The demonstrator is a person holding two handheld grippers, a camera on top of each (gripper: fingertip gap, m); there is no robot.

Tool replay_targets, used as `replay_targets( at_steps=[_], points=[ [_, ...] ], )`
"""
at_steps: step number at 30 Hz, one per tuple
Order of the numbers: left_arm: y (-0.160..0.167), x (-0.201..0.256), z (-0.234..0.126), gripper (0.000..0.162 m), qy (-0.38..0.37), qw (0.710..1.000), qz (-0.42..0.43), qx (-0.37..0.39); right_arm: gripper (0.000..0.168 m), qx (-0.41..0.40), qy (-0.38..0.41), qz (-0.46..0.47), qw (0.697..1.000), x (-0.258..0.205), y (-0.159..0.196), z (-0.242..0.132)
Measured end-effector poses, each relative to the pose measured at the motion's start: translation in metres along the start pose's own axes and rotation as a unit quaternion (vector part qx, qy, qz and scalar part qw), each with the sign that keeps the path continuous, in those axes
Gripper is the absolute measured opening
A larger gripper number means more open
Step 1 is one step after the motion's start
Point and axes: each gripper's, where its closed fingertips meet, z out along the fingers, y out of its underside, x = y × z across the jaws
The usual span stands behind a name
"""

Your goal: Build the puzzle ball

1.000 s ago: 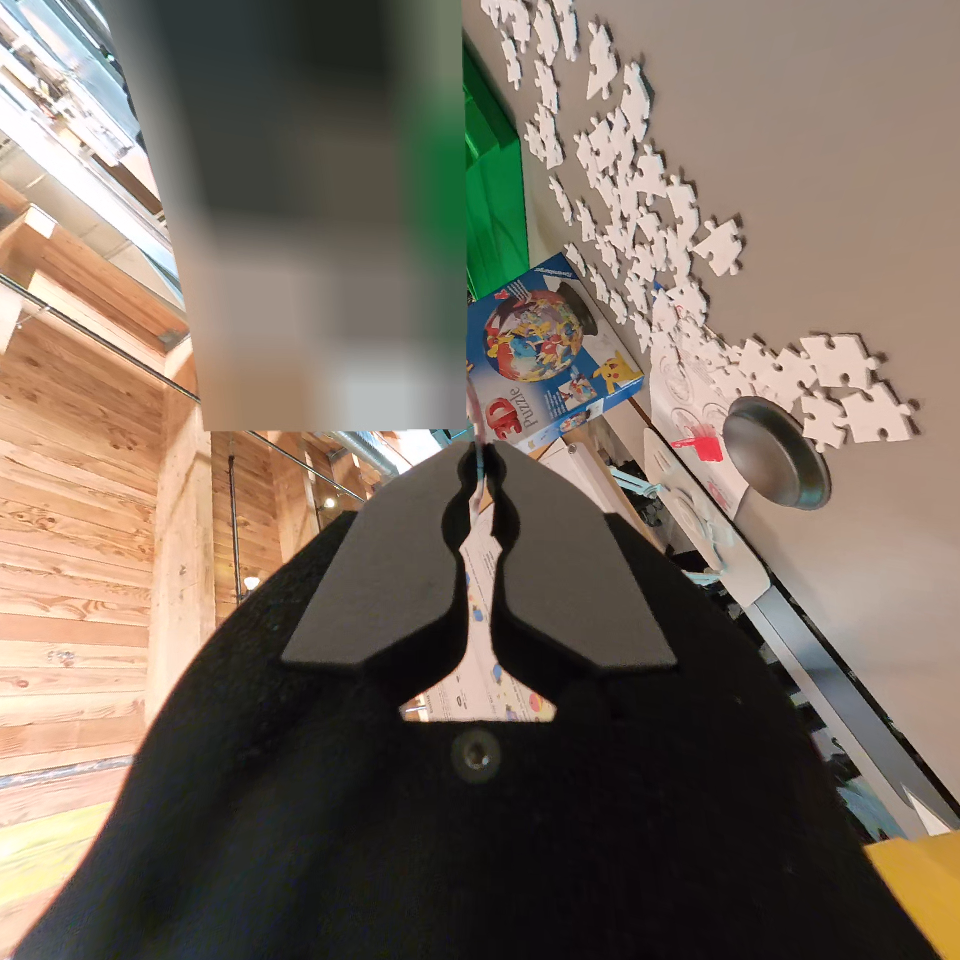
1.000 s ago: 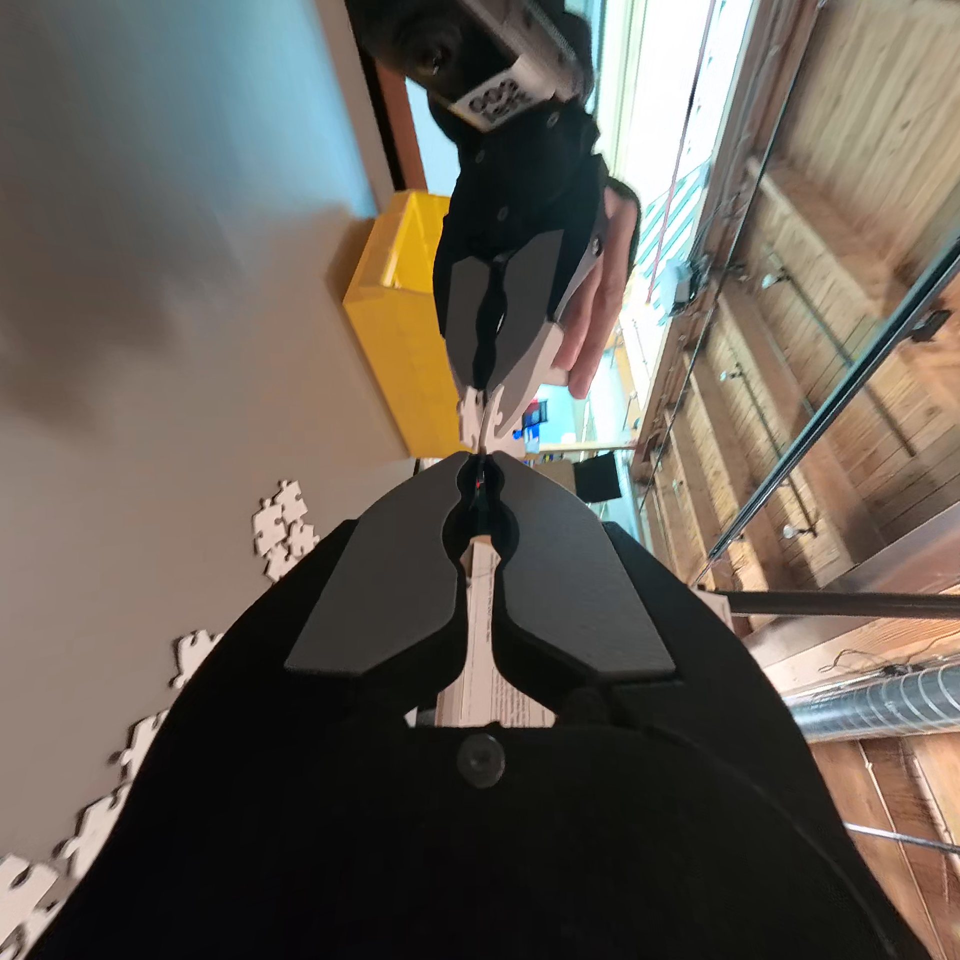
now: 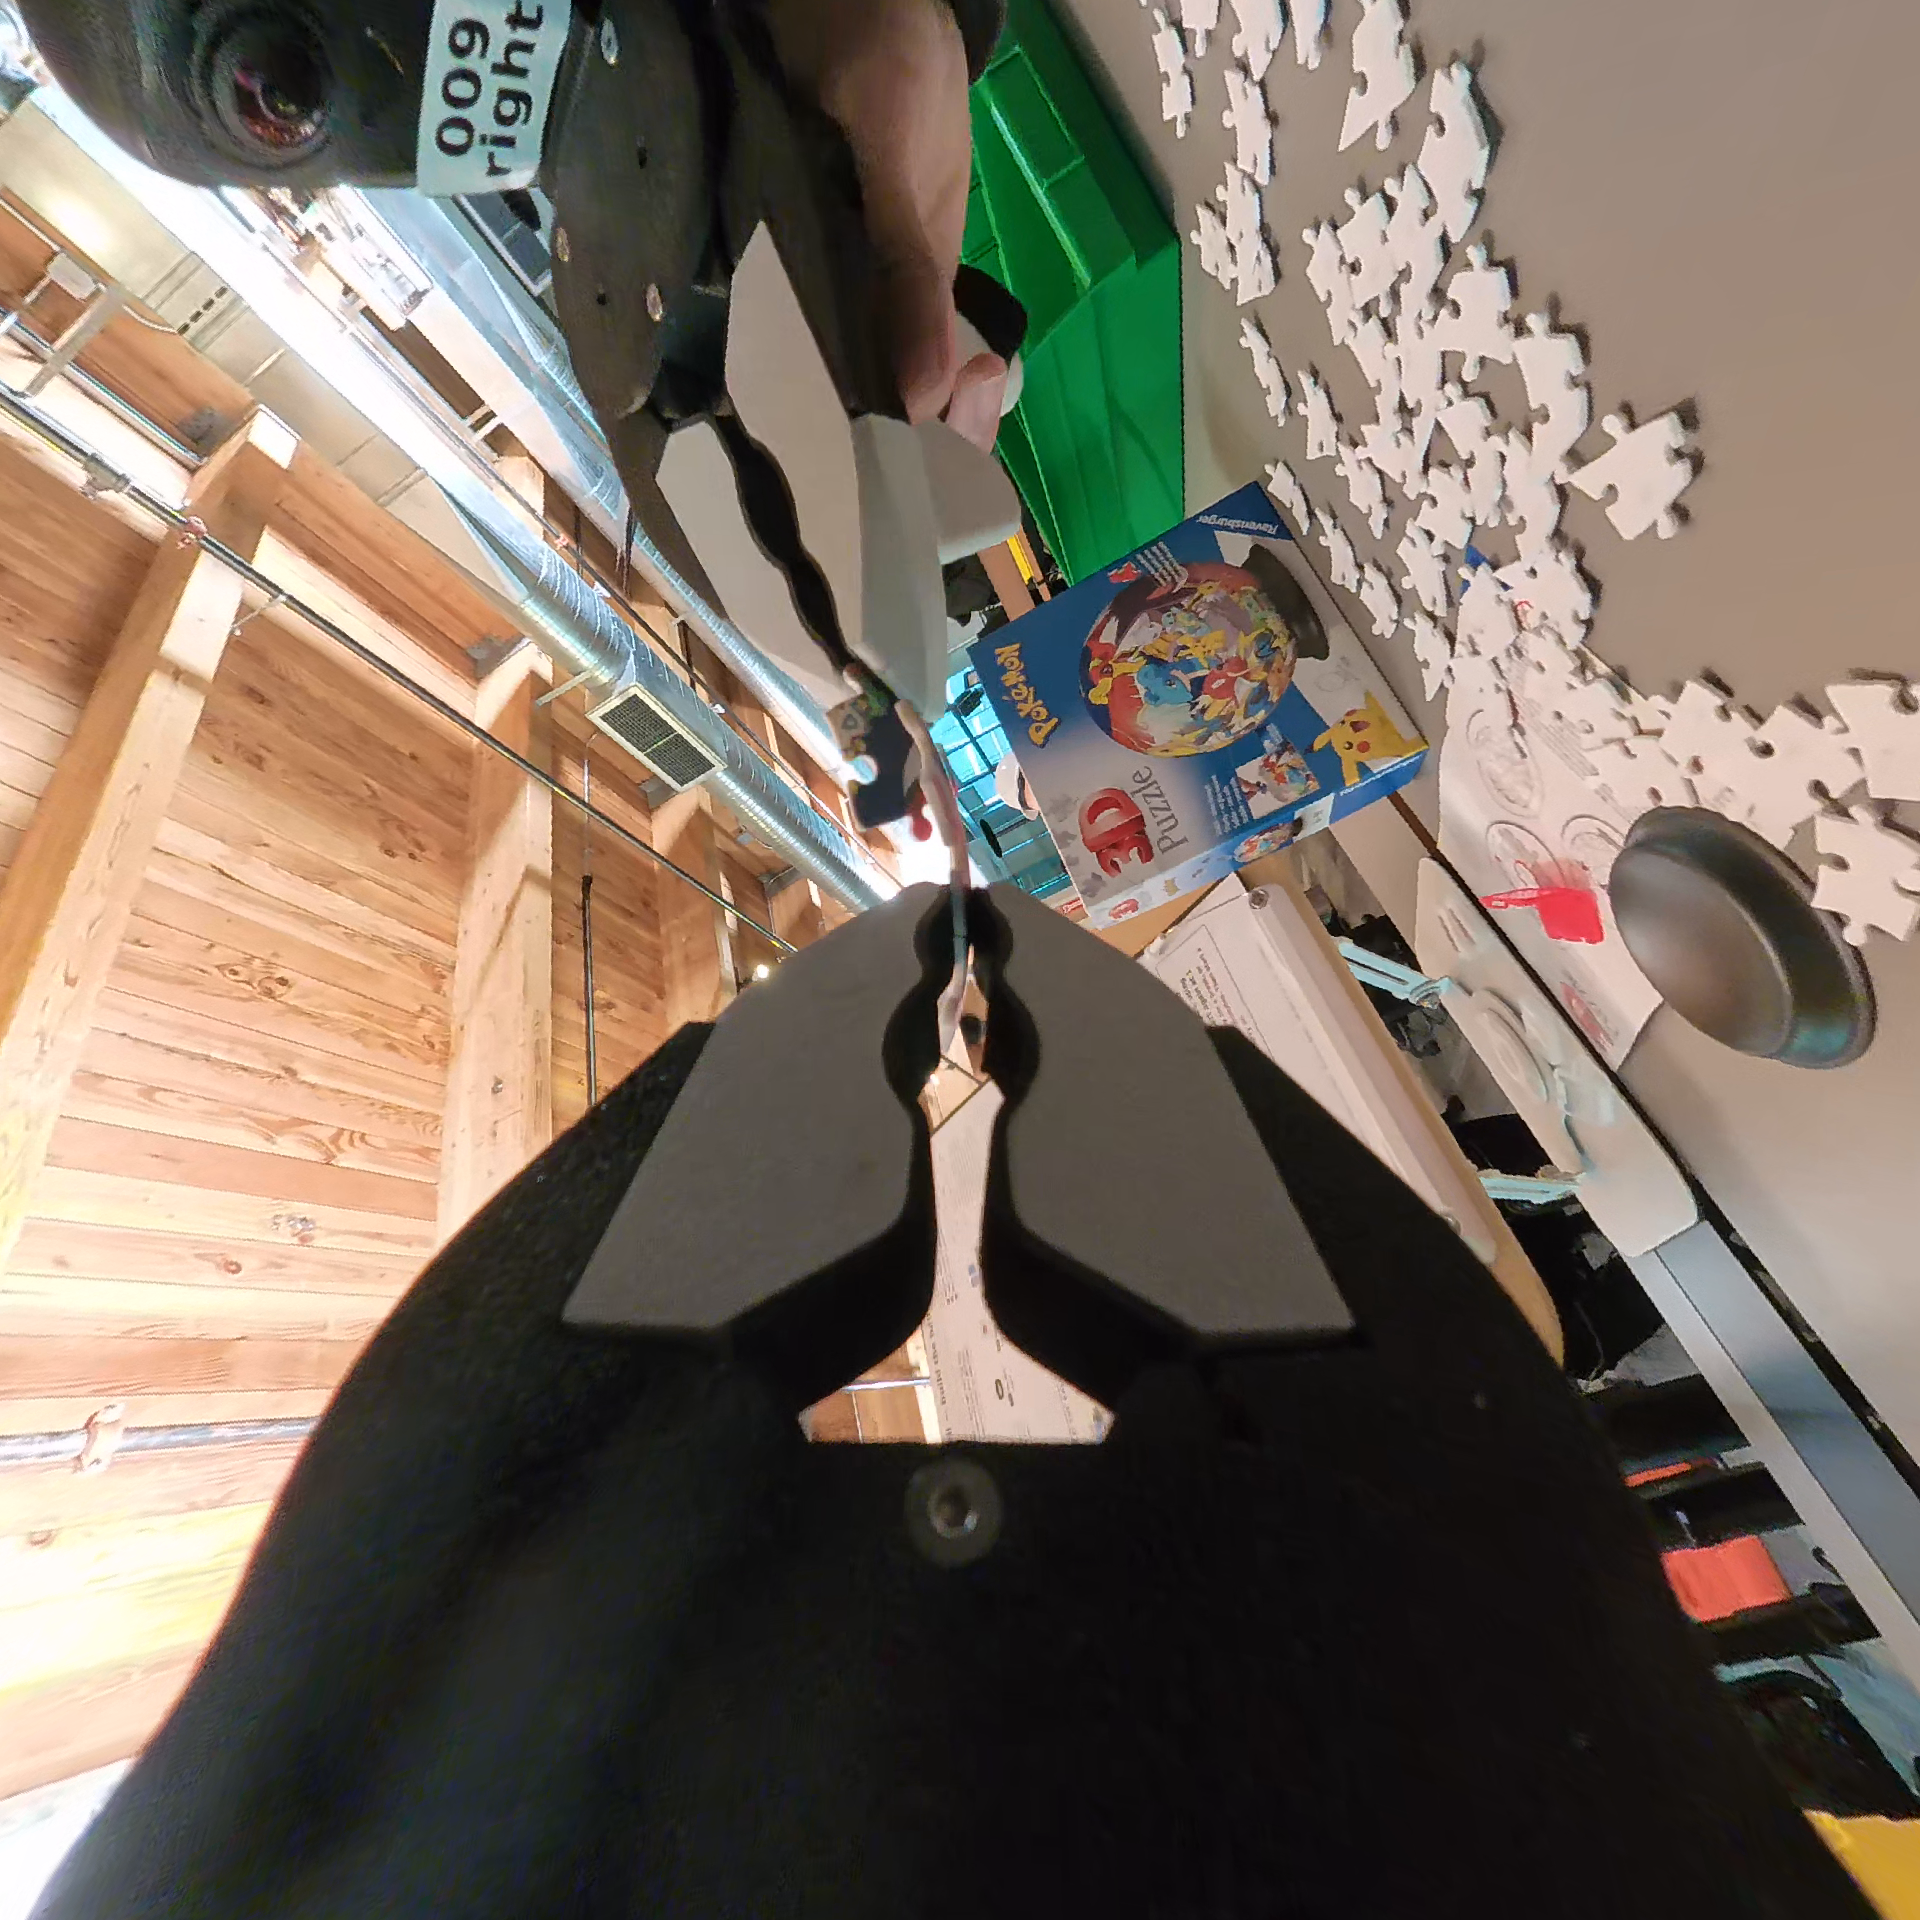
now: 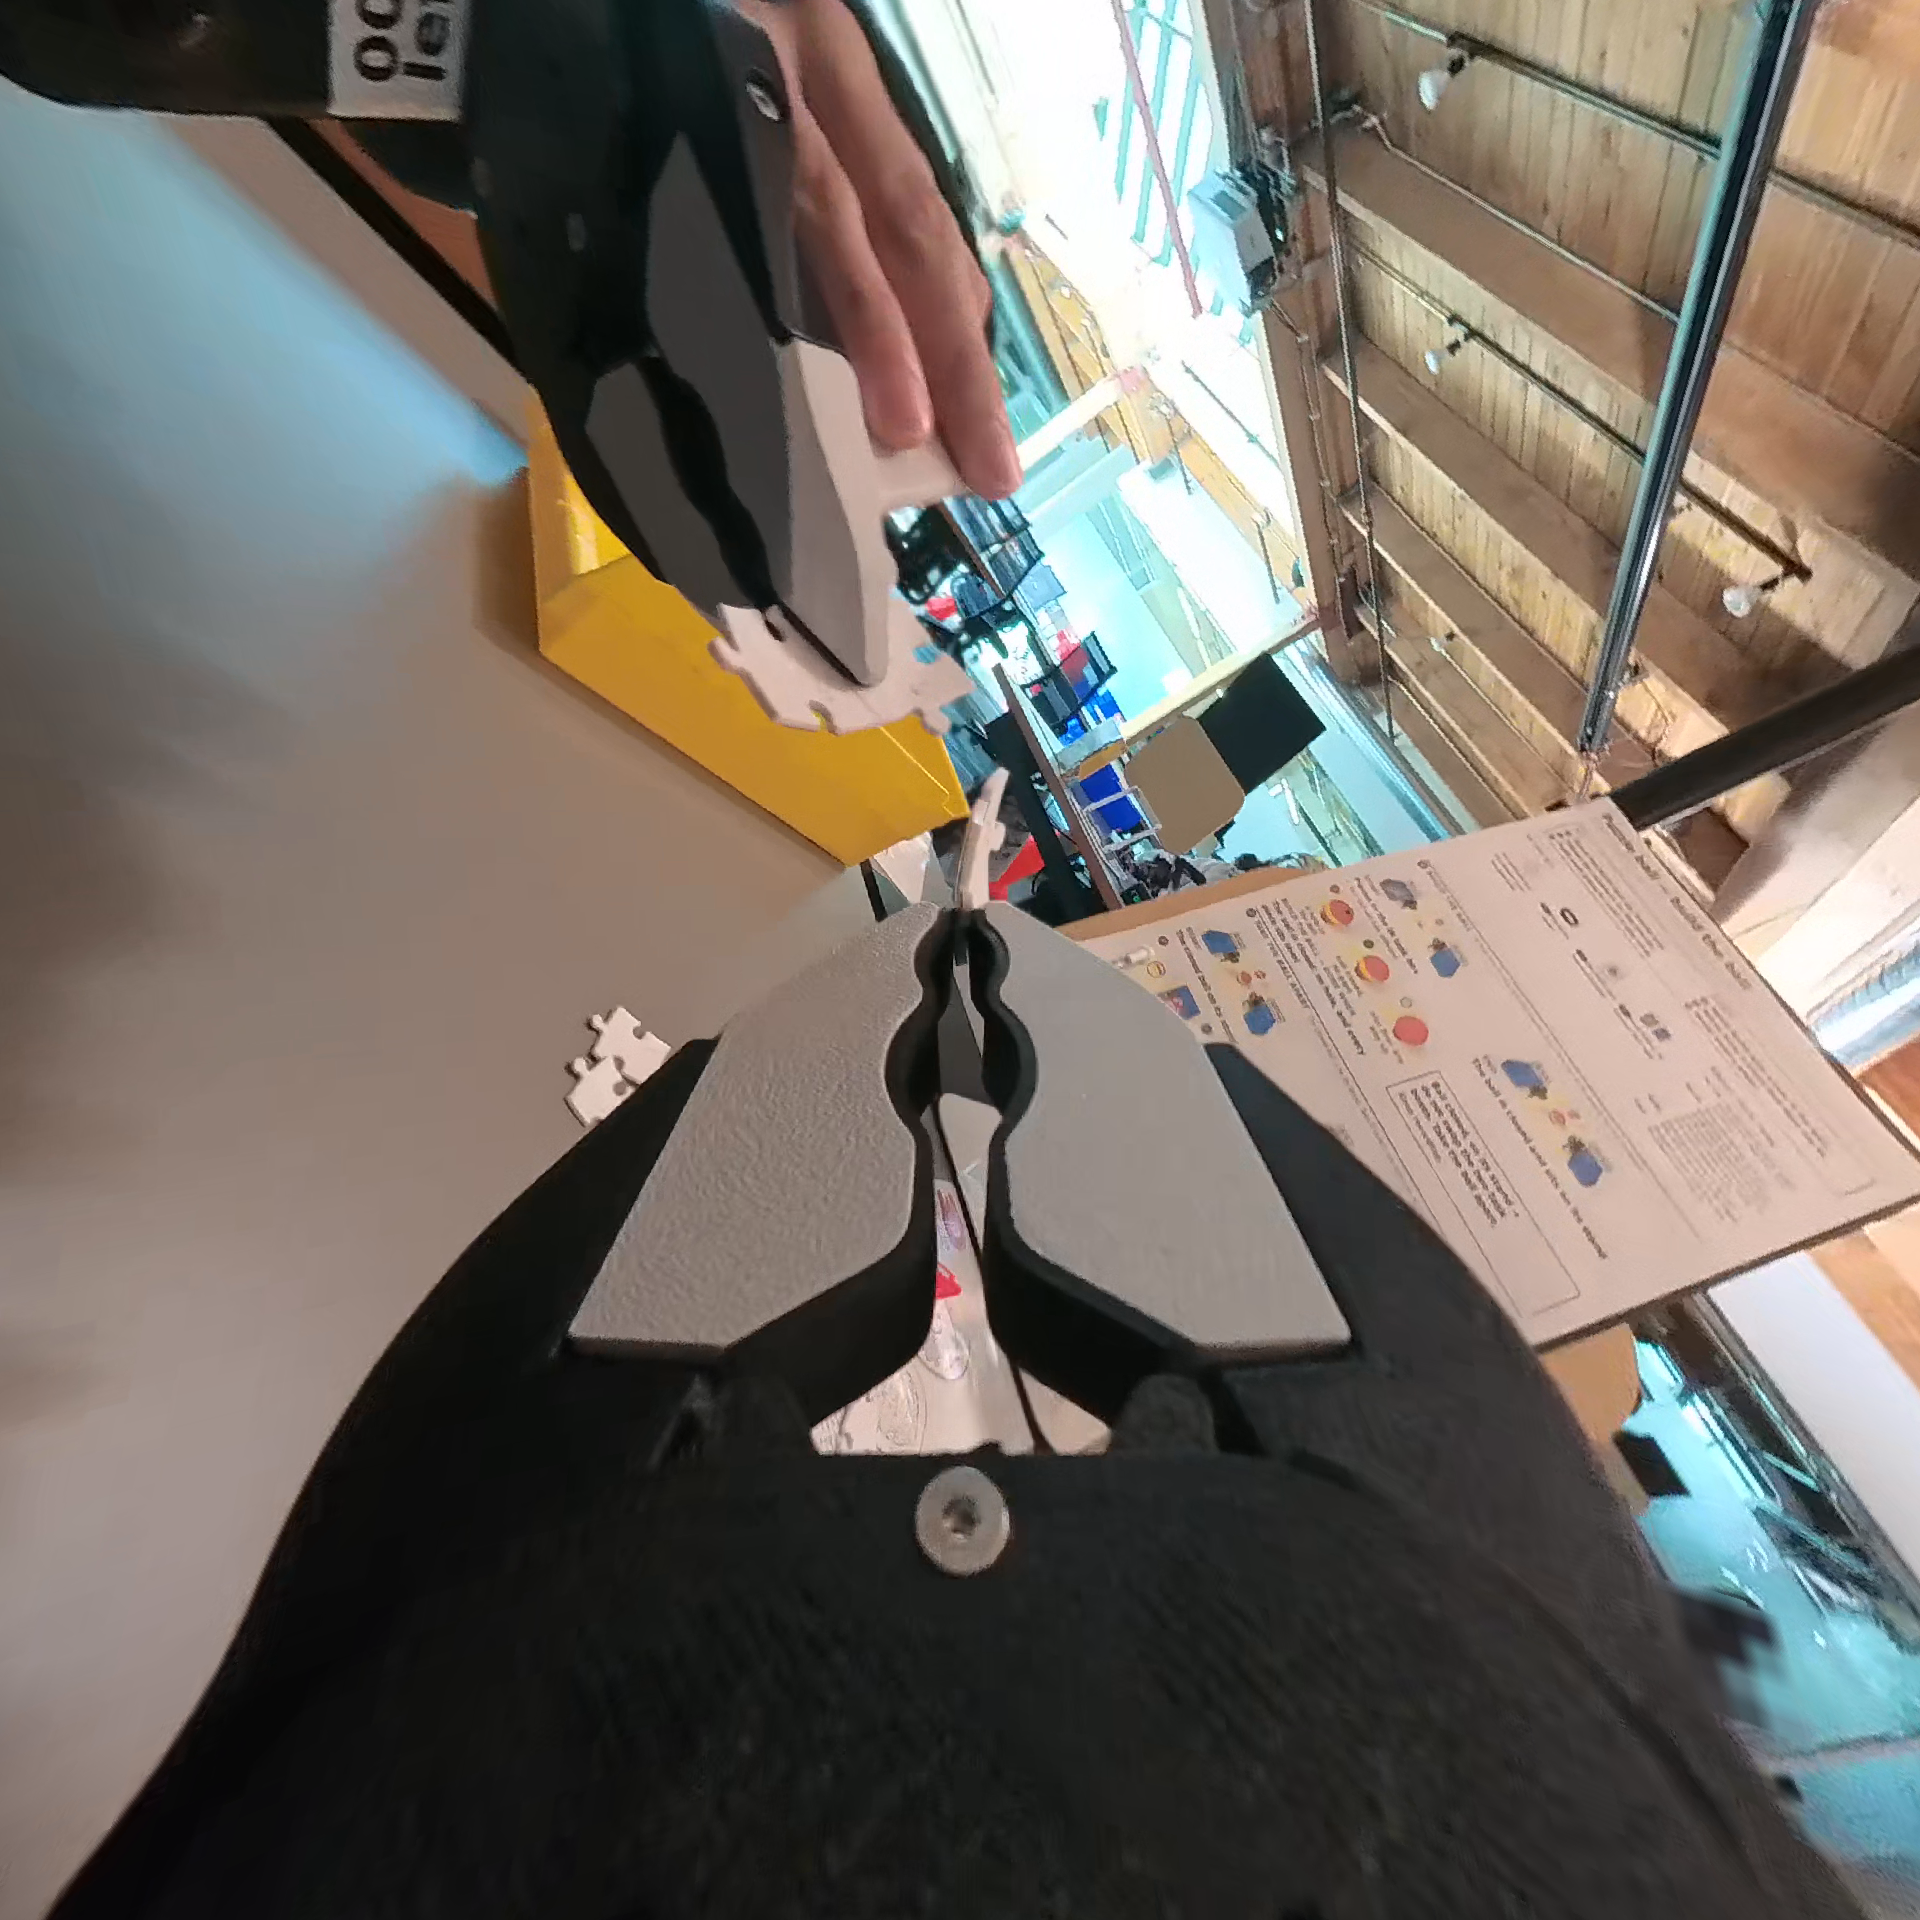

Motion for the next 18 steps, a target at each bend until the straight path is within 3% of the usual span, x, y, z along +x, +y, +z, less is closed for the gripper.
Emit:
replay_targets(
  at_steps=[1, 5, 10, 18],
  points=[
    [0.0, -0.001, 0.0, 0.001, 0.0, 1.0, 0.0, 0.0, 0.002, -0.008, 0.008, 0.003, 1.0, 0.003, 0.003, 0.0],
    [-0.002, -0.002, 0.001, 0.001, -0.002, 1.0, -0.002, 0.0, 0.002, -0.04, 0.004, 0.006, 0.999, 0.002, 0.016, 0.003],
    [-0.006, -0.002, 0.001, 0.001, -0.003, 1.0, -0.003, 0.003, 0.002, -0.01, -0.037, 0.18, 0.983, -0.002, 0.01, 0.011],
    [-0.005, -0.003, 0.0, 0.001, -0.01, 1.0, -0.005, 0.001, 0.002, 0.091, -0.085, 0.435, 0.892, 0.011, -0.008, 0.01]
  ],
)
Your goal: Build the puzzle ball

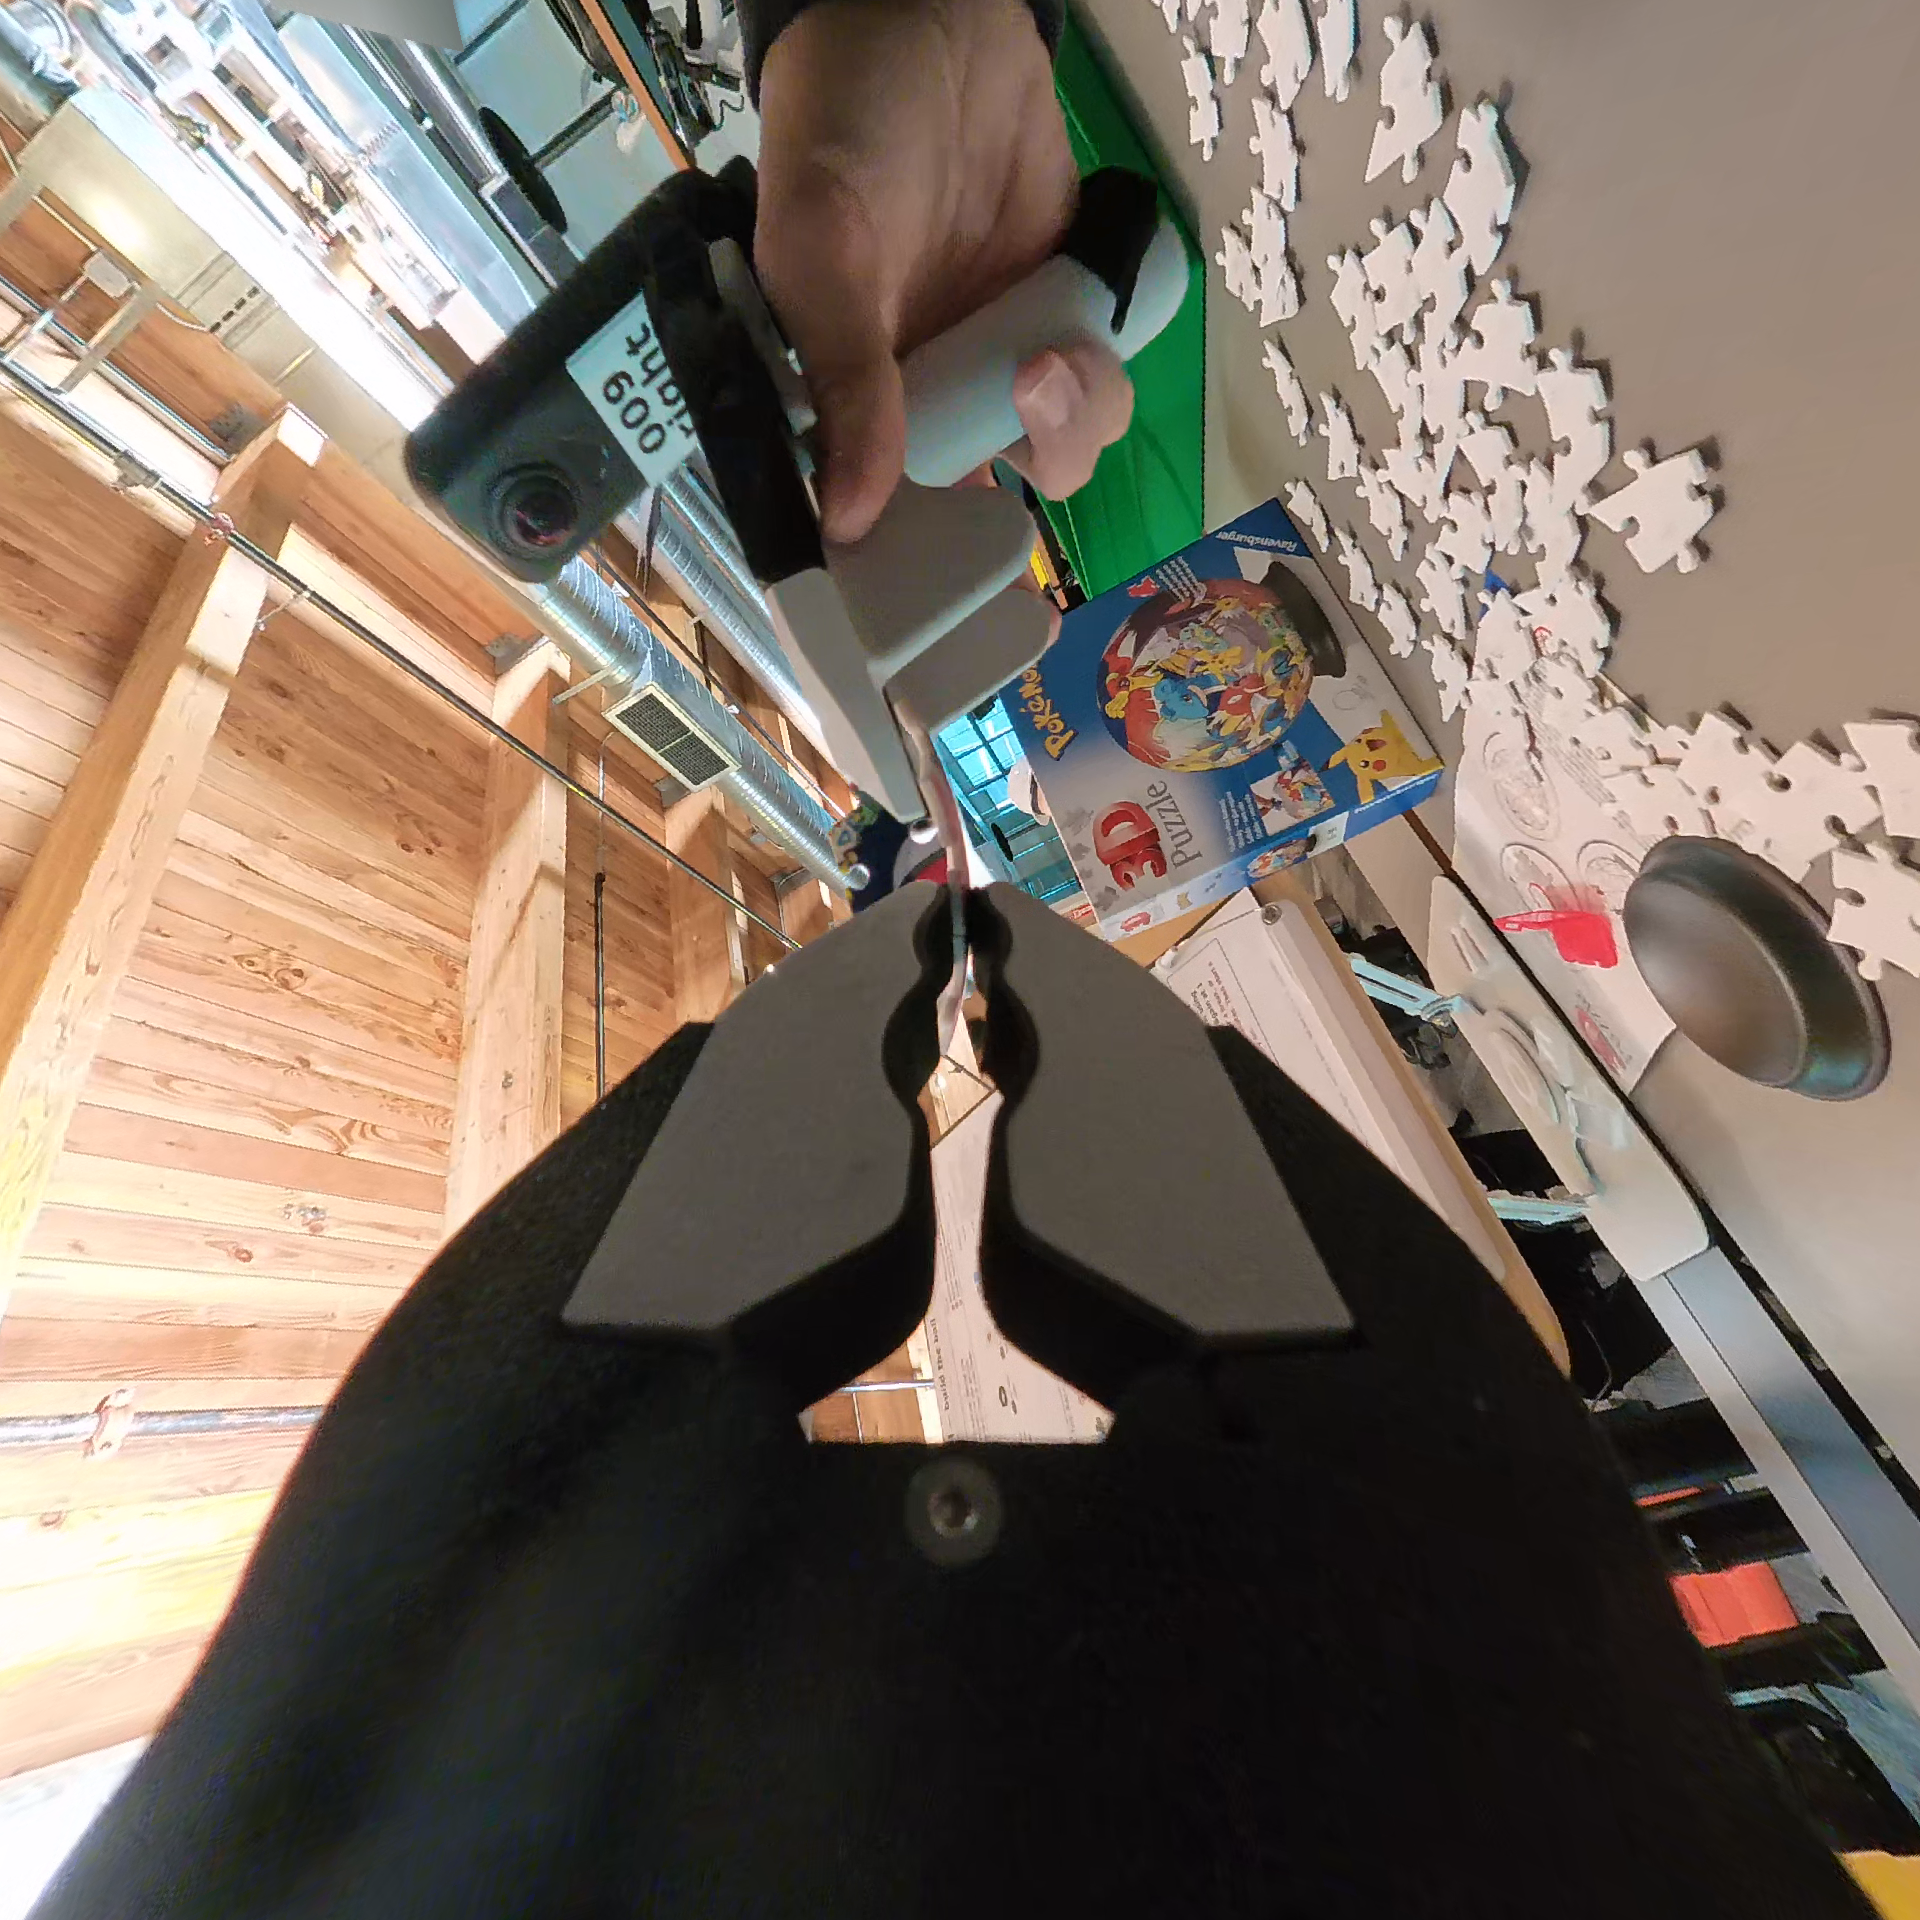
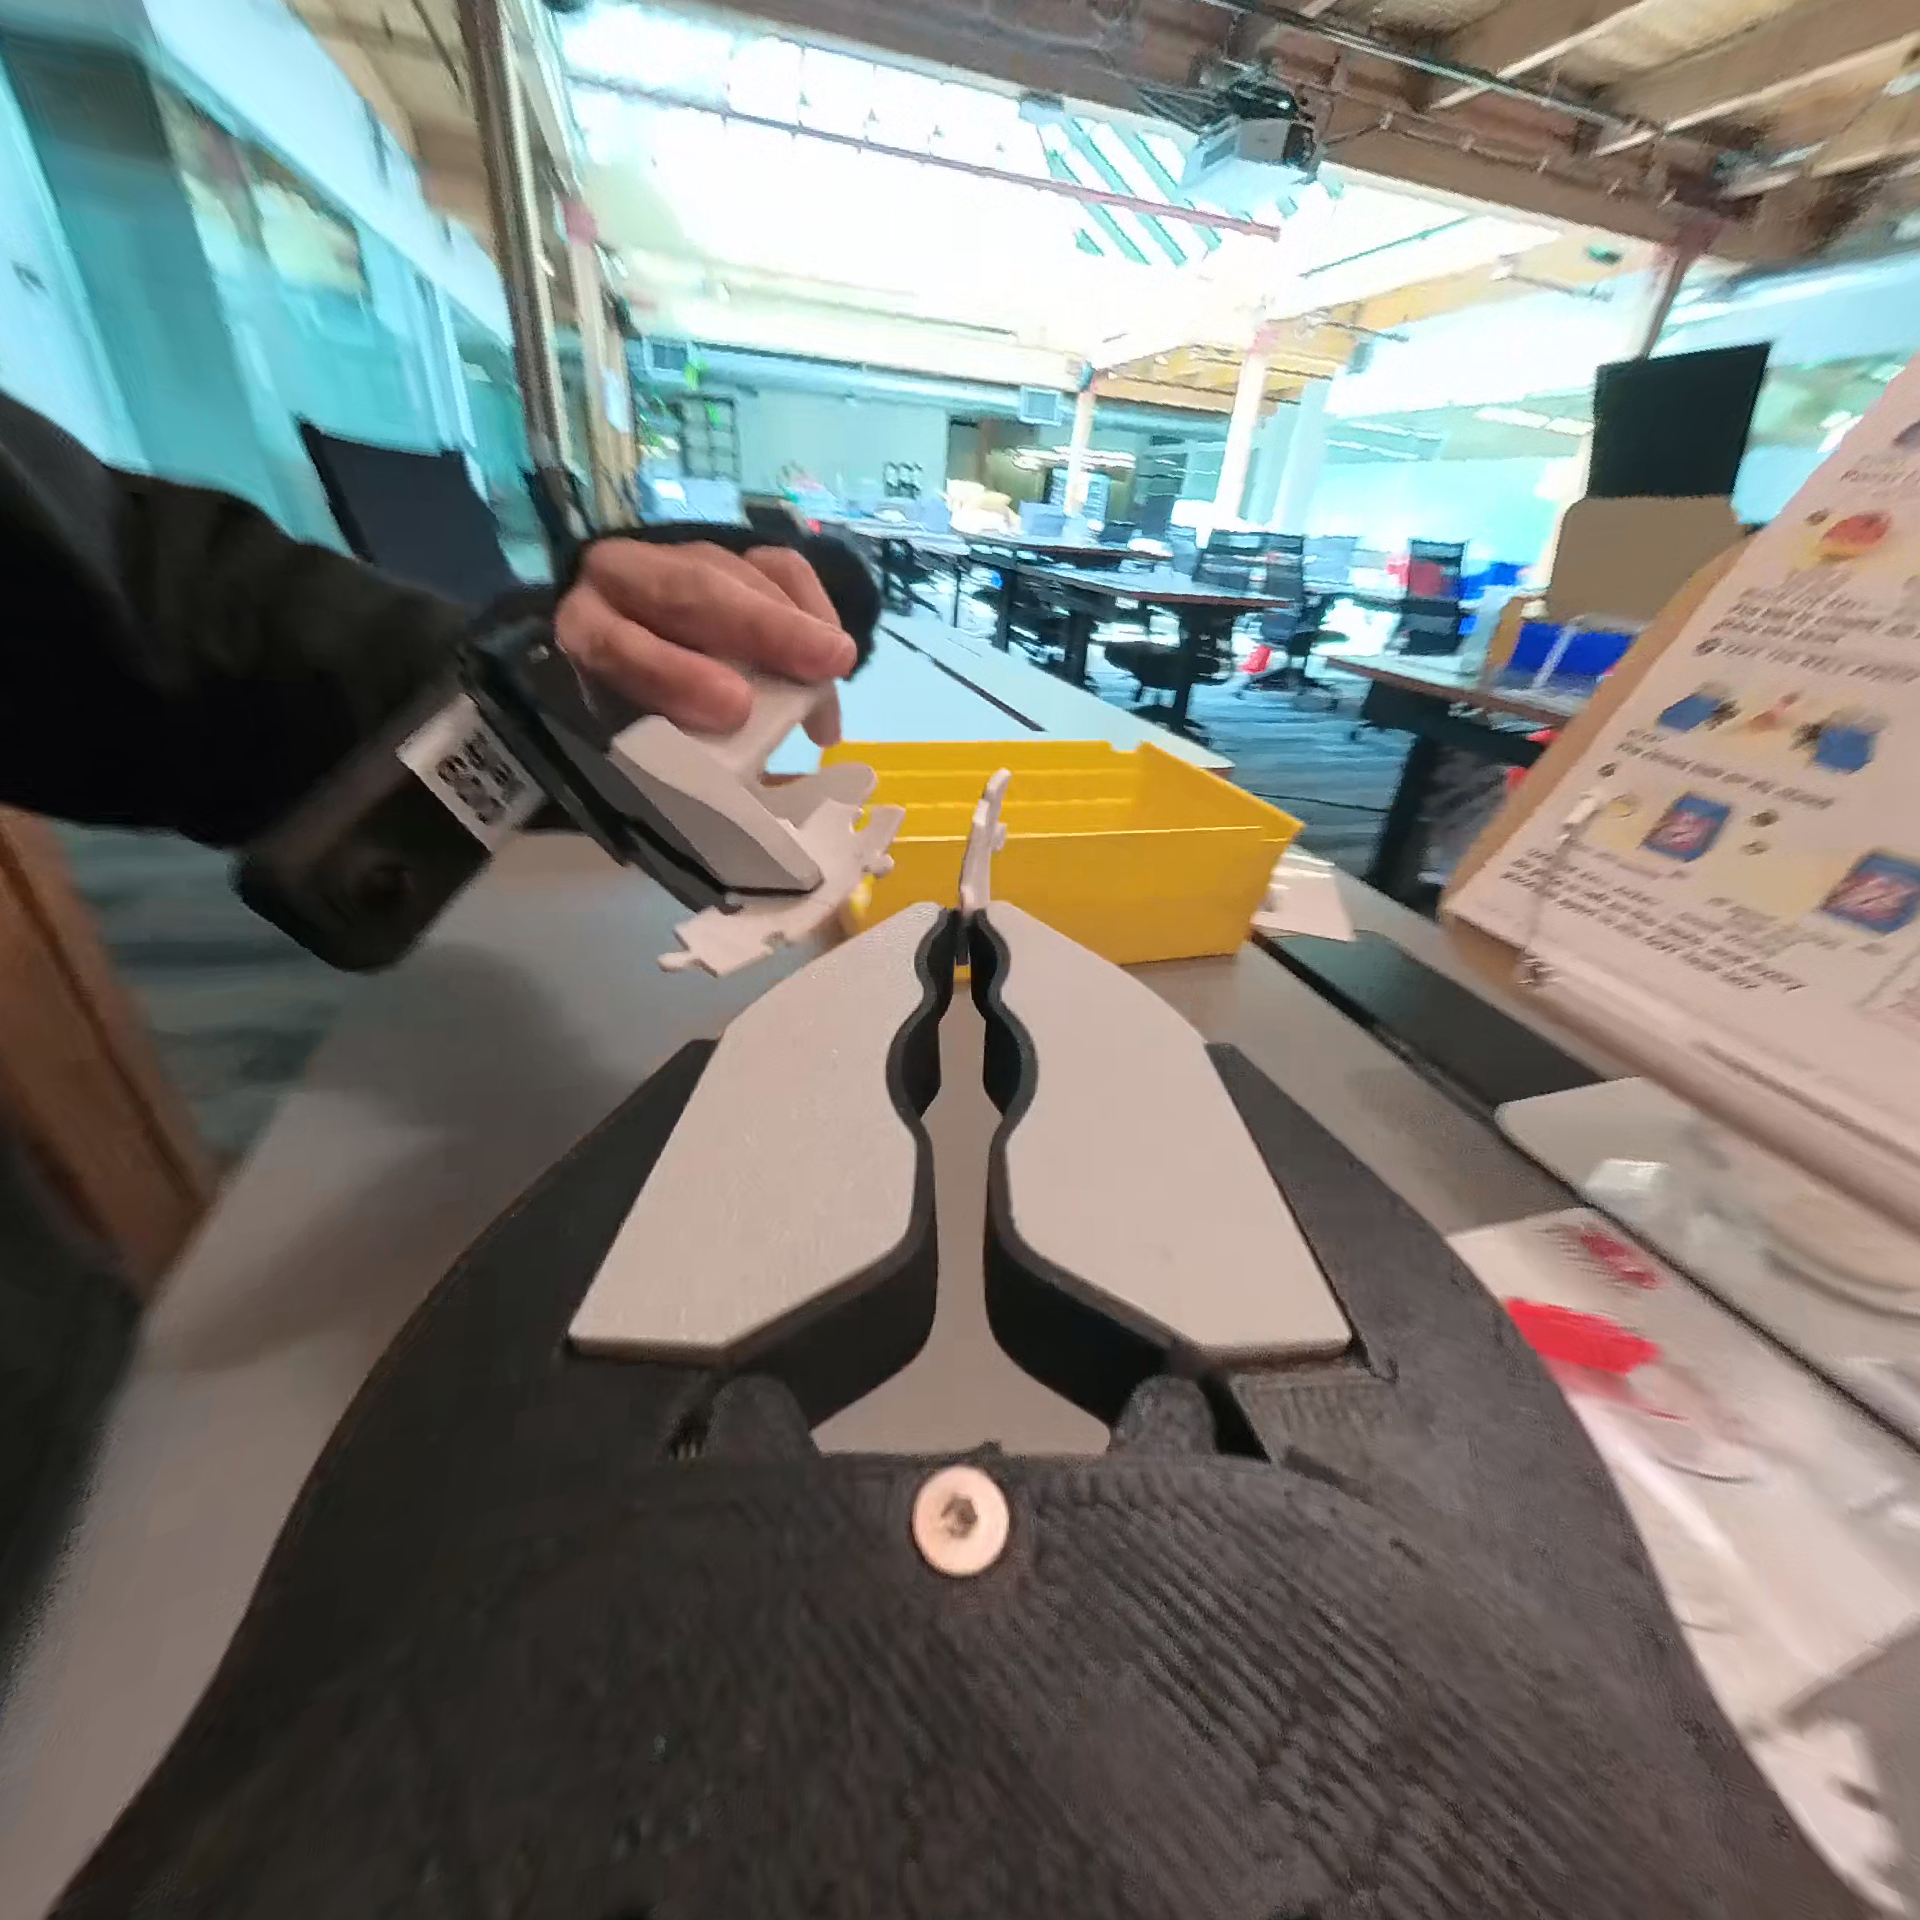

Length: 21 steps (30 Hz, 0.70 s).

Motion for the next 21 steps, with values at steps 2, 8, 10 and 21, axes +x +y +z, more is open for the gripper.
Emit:
replay_targets(
  at_steps=[2, 8, 10, 21],
  points=[
    [0.0, 0.0, 0.0, 0.001, 0.0, 1.0, 0.0, 0.0, 0.002, 0.02, -0.014, 0.057, 0.998, -0.001, -0.003, 0.001],
    [0.0, 0.0, 0.0, 0.001, -0.003, 1.0, 0.001, -0.001, 0.003, 0.031, -0.042, 0.138, 0.989, -0.002, -0.001, 0.003],
    [0.0, 0.0, 0.0, 0.001, -0.003, 1.0, 0.002, -0.002, 0.003, 0.026, -0.049, 0.152, 0.987, -0.004, 0.001, 0.004],
    [0.011, -0.002, 0.005, 0.001, 0.011, 0.961, -0.274, -0.019, 0.002, 0.031, 0.016, 0.235, 0.971, 0.02, 0.017, -0.002]
  ],
)
